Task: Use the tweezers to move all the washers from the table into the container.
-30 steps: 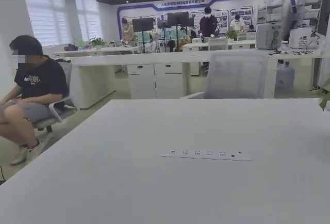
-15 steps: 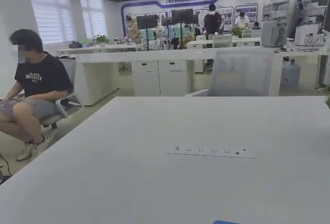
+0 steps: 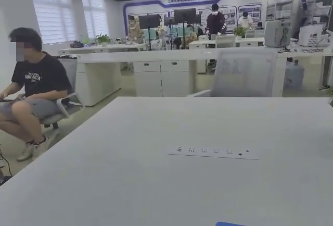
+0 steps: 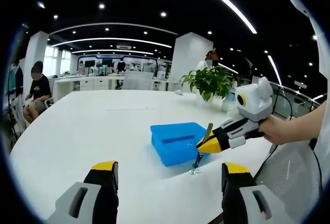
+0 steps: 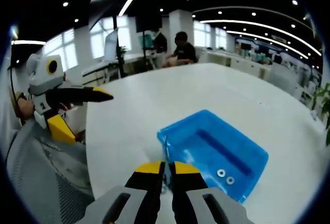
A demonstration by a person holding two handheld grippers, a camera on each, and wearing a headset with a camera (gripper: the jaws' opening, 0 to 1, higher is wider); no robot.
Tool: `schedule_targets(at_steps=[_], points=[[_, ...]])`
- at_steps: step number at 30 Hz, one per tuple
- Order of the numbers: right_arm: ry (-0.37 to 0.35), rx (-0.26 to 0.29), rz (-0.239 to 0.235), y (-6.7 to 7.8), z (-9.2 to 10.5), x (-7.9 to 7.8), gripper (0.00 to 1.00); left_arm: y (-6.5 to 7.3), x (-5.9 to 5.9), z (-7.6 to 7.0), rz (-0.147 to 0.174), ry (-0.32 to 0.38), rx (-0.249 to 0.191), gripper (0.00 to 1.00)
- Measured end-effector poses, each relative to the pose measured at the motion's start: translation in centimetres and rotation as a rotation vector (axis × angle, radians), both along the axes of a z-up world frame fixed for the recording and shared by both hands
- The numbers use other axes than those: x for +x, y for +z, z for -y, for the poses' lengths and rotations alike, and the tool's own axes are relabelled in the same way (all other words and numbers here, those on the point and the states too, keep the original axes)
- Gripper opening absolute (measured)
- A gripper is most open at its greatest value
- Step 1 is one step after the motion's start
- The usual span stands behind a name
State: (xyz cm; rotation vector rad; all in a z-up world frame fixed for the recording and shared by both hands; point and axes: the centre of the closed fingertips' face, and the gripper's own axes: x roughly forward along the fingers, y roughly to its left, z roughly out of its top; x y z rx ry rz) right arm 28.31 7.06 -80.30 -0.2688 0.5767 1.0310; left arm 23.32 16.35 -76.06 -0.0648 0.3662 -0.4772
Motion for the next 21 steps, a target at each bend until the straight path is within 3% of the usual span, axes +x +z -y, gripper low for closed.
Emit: schedule_targets(at_steps=[12, 21], points=[[-0.009, -0.009, 0.013, -0.1, 1.0, 0.1, 0.01, -0.1, -0.1, 0.1, -0.002, -0.004, 0.002, 0.83], [-0.036, 0.008, -0.038, -0.2, 1.8, -0.5, 0.01, -0.1, -0.1, 0.1, -0.005, -0.005, 0.003, 0.83]])
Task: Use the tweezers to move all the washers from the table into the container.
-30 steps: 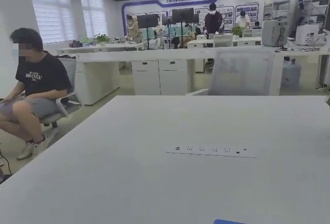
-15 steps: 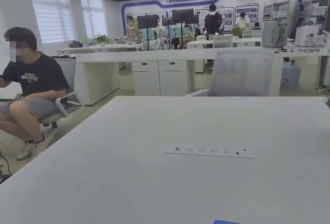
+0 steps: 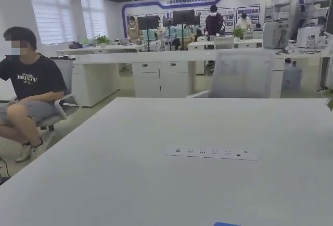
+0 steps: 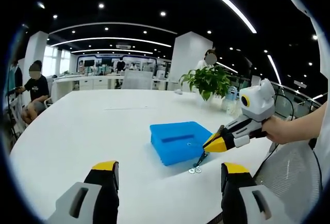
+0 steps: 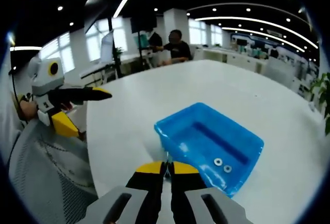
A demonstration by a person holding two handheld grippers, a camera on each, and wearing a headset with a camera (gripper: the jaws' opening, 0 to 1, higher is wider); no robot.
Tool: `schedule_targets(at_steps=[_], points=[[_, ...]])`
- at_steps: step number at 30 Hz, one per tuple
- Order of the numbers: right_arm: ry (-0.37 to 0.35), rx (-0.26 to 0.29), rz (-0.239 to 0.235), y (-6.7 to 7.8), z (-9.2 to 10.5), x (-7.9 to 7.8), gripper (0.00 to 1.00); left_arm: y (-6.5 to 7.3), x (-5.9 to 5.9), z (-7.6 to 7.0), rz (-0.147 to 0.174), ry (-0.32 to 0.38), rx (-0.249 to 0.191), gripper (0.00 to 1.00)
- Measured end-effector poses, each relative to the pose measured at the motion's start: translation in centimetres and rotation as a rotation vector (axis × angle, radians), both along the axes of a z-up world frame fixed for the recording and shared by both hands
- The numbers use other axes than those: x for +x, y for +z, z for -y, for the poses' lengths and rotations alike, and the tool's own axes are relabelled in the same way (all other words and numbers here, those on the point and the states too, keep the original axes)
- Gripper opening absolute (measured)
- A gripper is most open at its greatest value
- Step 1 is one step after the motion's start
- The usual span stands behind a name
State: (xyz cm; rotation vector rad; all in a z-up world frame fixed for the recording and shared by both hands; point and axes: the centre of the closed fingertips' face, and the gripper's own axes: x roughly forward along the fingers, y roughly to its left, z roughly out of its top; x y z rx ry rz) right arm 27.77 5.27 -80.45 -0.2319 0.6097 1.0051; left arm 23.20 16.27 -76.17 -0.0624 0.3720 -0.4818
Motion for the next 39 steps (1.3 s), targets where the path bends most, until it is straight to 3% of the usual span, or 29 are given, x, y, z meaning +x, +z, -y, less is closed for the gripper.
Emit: schedule_targets(at_steps=[9, 13, 18, 32, 39], points=[[0.025, -0.032, -0.024, 0.1, 0.6, -0.9, 0.01, 0.0, 0.0, 0.1, -0.003, -0.005, 0.001, 0.82], [0.057, -0.073, -0.006, 0.3, 1.1, -1.0, 0.03, -0.1, 0.0, 0.1, -0.005, -0.007, 0.001, 0.82], [0.065, -0.056, -0.009, 0.8, 1.1, -0.7, 0.03, -0.1, 0.0, 0.2, -0.006, -0.011, 0.004, 0.82], [0.102, -0.056, -0.067, -0.2, 0.4, -1.0, 0.03, -0.1, -0.1, 0.3, -0.010, -0.018, -0.006, 0.82], [0.152, -0.071, -0.037, -0.1, -0.1, -1.5, 0.03, -0.1, -0.1, 0.3, -0.009, -0.018, -0.005, 0.82]])
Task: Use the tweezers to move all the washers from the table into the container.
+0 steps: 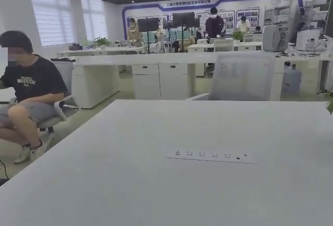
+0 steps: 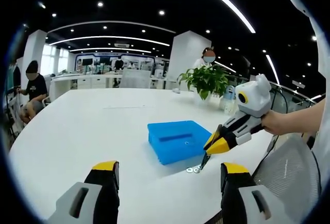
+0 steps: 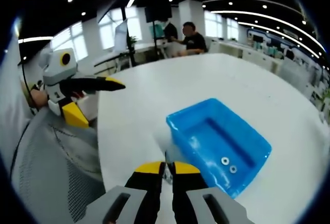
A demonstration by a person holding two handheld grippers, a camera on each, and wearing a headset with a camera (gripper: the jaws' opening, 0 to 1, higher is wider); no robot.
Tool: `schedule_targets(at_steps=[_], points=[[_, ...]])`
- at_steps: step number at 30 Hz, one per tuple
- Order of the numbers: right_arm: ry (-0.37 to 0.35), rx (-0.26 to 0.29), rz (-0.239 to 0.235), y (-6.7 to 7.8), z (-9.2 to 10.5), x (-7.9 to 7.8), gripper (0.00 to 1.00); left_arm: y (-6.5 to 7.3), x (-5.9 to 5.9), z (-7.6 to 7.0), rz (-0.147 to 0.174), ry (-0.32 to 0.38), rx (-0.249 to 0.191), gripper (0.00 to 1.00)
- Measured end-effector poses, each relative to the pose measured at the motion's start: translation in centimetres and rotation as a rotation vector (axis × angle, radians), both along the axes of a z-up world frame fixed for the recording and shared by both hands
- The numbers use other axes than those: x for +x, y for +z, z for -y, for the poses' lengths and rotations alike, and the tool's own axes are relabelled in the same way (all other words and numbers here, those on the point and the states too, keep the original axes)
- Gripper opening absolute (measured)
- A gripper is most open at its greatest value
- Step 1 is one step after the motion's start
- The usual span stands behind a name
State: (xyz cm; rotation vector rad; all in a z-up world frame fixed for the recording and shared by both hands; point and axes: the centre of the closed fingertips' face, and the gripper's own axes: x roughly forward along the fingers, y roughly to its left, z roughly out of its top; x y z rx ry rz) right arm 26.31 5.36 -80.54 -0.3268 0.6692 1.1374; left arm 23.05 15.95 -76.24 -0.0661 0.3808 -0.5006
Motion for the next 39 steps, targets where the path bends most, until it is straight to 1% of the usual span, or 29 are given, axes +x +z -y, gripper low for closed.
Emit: schedule_targets(at_steps=[1, 3, 5, 6, 7, 8, 9, 10, 11, 13, 16, 18, 20, 21, 22, 23, 24, 25, 29, 31, 33, 35, 36, 39], points=[[0.032, -0.015, 0.025, 0.0, -0.2, -0.2, 0.03, 0.0, 0.0, 0.0, 0.000, 0.000, 0.001, 0.82], [0.062, -0.024, 0.057, -0.1, -0.5, -0.6, 0.03, 0.0, 0.0, 0.0, 0.000, 0.001, 0.001, 0.82], [0.087, -0.028, 0.074, -0.3, -0.8, -1.0, 0.03, 0.0, 0.0, -0.1, 0.000, 0.004, 0.000, 0.82], [0.094, -0.040, 0.082, -0.5, -0.8, -1.1, 0.04, 0.0, 0.0, -0.1, 0.001, 0.004, 0.000, 0.82], [0.116, -0.065, 0.103, -0.9, -0.7, -1.2, 0.04, 0.0, 0.0, -0.1, 0.001, 0.004, 0.000, 0.82], [0.131, -0.082, 0.111, -1.1, -0.7, -1.4, 0.04, 0.0, 0.0, -0.1, 0.000, 0.003, 0.001, 0.82], [0.139, -0.091, 0.121, -1.2, -0.8, -1.6, 0.04, 0.0, 0.0, -0.1, 0.000, 0.003, 0.002, 0.82], [0.140, -0.086, 0.137, -1.1, -0.9, -1.7, 0.04, 0.0, 0.0, -0.1, 0.001, 0.003, 0.002, 0.82], [0.140, -0.087, 0.138, -1.1, -0.9, -1.7, 0.04, 0.0, 0.0, 0.0, 0.001, 0.003, 0.001, 0.82], [0.128, -0.089, 0.153, -1.0, -0.8, -1.3, 0.04, 0.0, 0.0, 0.0, 0.000, 0.003, 0.000, 0.82], [0.068, -0.050, 0.122, -0.9, -0.8, -0.5, 0.03, 0.0, 0.0, 0.0, 0.001, 0.000, 0.001, 0.82], [0.050, -0.024, 0.102, -0.9, -1.0, -0.3, 0.03, 0.0, 0.0, 0.1, 0.001, -0.002, 0.000, 0.82], [0.021, -0.023, 0.093, -0.9, -0.8, 0.2, 0.02, 0.1, 0.0, 0.1, 0.003, -0.001, 0.000, 0.82], [-0.011, -0.013, 0.065, -0.7, -0.6, 0.3, 0.02, 0.1, 0.0, 0.0, 0.003, 0.001, 0.000, 0.82], [-0.027, 0.008, 0.071, -0.4, -0.7, 0.5, 0.02, 0.1, 0.0, 0.0, 0.003, 0.002, -0.001, 0.82], [-0.046, 0.054, 0.041, 0.2, -0.8, 0.4, 0.02, 0.1, 0.0, 0.0, 0.003, 0.004, -0.004, 0.82], [-0.060, 0.072, 0.013, 0.5, -0.8, 0.3, 0.02, 0.1, 0.0, 0.0, 0.004, 0.005, -0.005, 0.82], [-0.071, 0.081, 0.001, 0.6, -0.7, 0.3, 0.02, 0.1, 0.0, 0.0, 0.005, 0.005, -0.005, 0.82], [-0.081, 0.051, 0.009, 1.1, 0.3, 0.8, 0.03, 0.1, 0.0, 0.0, 0.007, 0.002, -0.006, 0.82], [-0.093, 0.064, 0.003, 1.8, 0.5, 1.1, 0.03, 0.1, 0.0, -0.1, 0.007, 0.004, -0.007, 0.82], [-0.107, 0.092, -0.012, 2.9, 0.6, 1.4, 0.03, 0.2, 0.1, -0.1, 0.008, 0.008, -0.008, 0.82], [-0.122, 0.132, -0.045, 3.9, 0.5, 1.8, 0.03, 0.2, 0.1, -0.1, 0.009, 0.011, -0.009, 0.82], [-0.127, 0.152, -0.052, 4.6, 0.5, 2.2, 0.03, 0.2, 0.1, -0.1, 0.009, 0.010, -0.010, 0.82], [-0.139, 0.182, -0.058, 5.9, 0.5, 3.1, 0.03, 0.2, 0.1, -0.1, 0.010, 0.009, -0.009, 0.82]])
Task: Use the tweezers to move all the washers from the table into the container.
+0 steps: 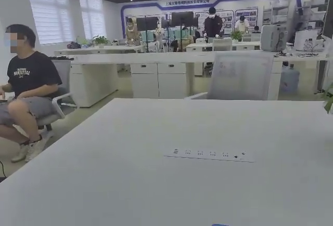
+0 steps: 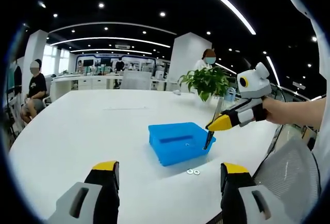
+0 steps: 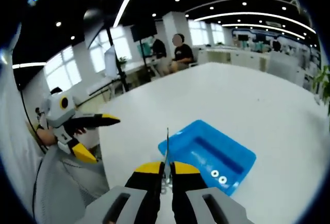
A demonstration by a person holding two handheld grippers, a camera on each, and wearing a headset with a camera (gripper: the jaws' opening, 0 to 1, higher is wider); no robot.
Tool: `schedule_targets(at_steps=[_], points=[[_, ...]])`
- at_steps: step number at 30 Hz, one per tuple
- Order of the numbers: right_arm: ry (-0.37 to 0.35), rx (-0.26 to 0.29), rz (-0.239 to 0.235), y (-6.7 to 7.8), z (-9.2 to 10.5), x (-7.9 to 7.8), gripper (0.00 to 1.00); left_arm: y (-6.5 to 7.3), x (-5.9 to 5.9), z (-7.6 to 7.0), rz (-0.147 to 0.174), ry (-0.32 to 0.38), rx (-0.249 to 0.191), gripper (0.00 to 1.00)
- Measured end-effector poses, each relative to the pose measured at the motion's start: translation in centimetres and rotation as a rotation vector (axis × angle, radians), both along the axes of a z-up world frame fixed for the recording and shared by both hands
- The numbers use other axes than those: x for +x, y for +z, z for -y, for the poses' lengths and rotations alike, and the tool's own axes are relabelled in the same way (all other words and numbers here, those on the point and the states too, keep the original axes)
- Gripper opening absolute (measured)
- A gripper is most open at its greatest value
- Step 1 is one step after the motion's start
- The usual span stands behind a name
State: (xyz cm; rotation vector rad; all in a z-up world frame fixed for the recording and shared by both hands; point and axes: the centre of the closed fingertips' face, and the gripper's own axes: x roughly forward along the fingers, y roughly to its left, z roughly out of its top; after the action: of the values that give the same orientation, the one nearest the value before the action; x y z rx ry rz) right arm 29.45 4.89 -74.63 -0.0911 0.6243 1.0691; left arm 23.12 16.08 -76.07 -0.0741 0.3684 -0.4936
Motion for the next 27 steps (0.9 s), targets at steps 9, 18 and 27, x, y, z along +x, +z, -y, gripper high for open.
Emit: schedule_targets(at_steps=[9, 18, 27], points=[[-0.062, 0.042, 0.034, 1.2, 0.3, 4.1, 0.03, 0.0, 0.1, 0.0, 0.002, 0.002, -0.001, 0.82], [-0.183, 0.055, -0.064, -2.9, 0.6, 7.2, 0.03, 0.0, 0.0, 0.0, 0.001, 0.001, -0.001, 0.82], [-0.223, 0.014, -0.105, -5.9, 0.8, 7.8, 0.03, 0.1, 0.1, -0.1, -0.001, 0.006, -0.002, 0.82]])
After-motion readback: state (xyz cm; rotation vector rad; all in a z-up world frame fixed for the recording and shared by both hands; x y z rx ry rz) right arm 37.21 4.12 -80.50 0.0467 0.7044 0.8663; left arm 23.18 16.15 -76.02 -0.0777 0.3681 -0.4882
